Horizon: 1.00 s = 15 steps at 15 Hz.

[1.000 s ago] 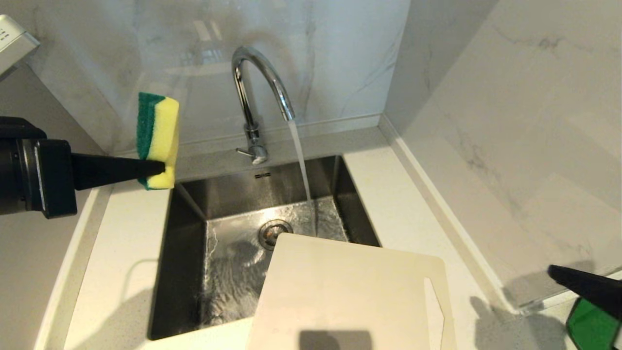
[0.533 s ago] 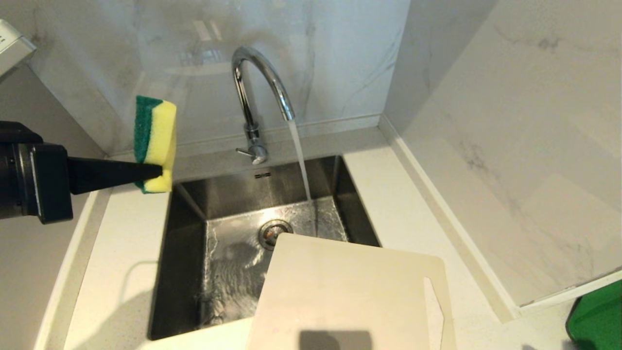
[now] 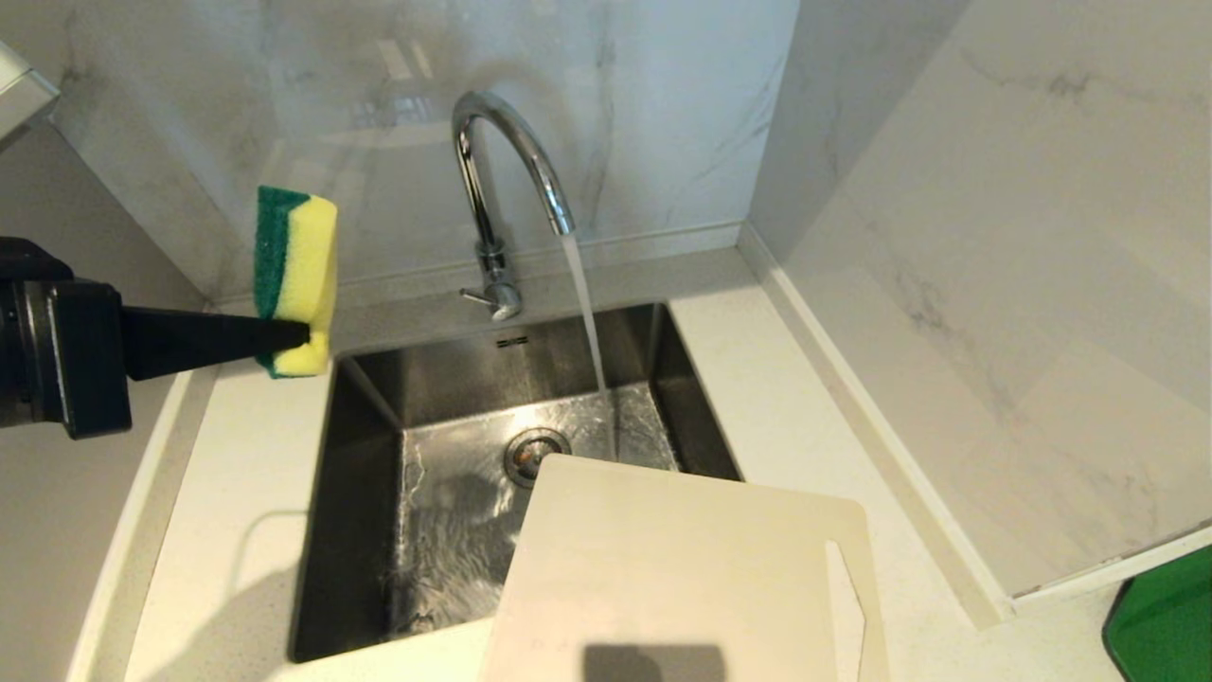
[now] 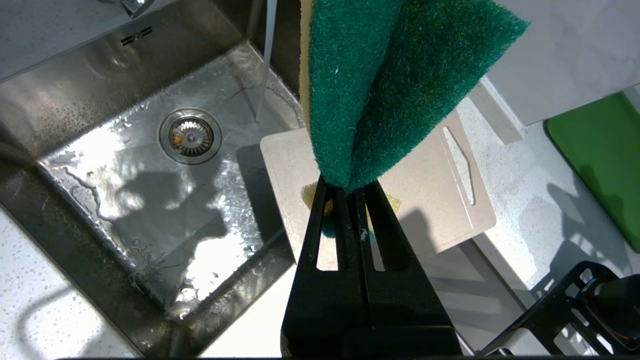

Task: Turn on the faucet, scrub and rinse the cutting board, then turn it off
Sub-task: Put down the cleaning cloth

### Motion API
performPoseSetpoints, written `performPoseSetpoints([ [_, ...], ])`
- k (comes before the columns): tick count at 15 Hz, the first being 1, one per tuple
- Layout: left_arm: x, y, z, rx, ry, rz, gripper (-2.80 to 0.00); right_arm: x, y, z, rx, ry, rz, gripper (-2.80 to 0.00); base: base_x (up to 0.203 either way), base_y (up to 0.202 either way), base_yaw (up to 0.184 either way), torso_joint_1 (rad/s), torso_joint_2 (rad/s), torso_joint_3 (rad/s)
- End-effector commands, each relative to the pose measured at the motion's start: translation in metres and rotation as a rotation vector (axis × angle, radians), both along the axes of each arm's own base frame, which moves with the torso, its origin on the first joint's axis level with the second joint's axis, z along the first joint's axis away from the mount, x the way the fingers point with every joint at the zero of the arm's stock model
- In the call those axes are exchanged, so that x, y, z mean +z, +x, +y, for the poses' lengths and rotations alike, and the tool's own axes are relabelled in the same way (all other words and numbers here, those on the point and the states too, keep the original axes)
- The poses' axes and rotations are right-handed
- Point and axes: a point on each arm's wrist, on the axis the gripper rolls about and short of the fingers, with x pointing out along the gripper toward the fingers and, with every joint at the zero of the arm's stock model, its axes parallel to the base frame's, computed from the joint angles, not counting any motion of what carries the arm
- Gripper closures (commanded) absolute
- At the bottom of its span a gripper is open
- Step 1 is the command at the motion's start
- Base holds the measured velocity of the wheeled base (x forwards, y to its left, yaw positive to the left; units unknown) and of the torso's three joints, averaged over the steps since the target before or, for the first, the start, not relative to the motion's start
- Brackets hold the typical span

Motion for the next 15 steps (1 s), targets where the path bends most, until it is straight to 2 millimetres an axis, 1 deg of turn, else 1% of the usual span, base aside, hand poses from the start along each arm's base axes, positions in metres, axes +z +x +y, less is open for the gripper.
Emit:
performPoseSetpoints([
  [1,0.002,-0.002,0.002,0.001,-0.007,-0.005,0.0,-0.001,-0.018,-0.002,-0.027,0.093,-0.007,0.0,0.0,0.0,0.0,0.0,0.0,0.0],
  [2,0.001,-0.002,0.002,-0.001,-0.007,-0.004,0.0,0.0,-0.023,-0.003,-0.036,0.151,0.003,0.0,0.0,0.0,0.0,0.0,0.0,0.0],
  [3,0.001,-0.001,0.001,-0.002,-0.006,-0.003,0.0,0.001,-0.023,-0.001,-0.052,0.151,0.0,0.0,0.0,0.0,0.0,0.0,0.0,0.0],
  [5,0.004,-0.001,0.0,-0.004,-0.014,-0.012,0.0,0.009,-0.021,0.011,-0.134,0.149,-0.017,0.0,0.0,0.0,0.0,0.0,0.0,0.0],
  [7,0.003,-0.003,0.002,-0.006,-0.015,-0.012,0.0,0.011,-0.029,0.022,-0.177,0.146,-0.054,0.0,0.0,0.0,0.0,0.0,0.0,0.0],
  [10,0.006,-0.005,0.004,-0.006,-0.022,-0.022,0.0,-0.009,-0.051,0.026,-0.189,0.132,-0.075,0.0,0.0,0.0,0.0,0.0,0.0,0.0],
  [13,0.003,-0.007,0.005,-0.005,-0.017,-0.015,0.0,-0.044,-0.067,0.027,-0.168,0.082,-0.087,0.0,0.0,0.0,0.0,0.0,0.0,0.0],
  [14,0.004,-0.008,0.006,-0.005,-0.02,-0.018,0.0,-0.06,-0.073,0.027,-0.163,0.058,-0.093,0.0,0.0,0.0,0.0,0.0,0.0,0.0],
  [15,0.004,-0.009,0.007,-0.005,-0.021,-0.02,0.0,-0.074,-0.077,0.027,-0.163,0.044,-0.047,0.0,0.0,0.0,0.0,0.0,0.0,0.0],
])
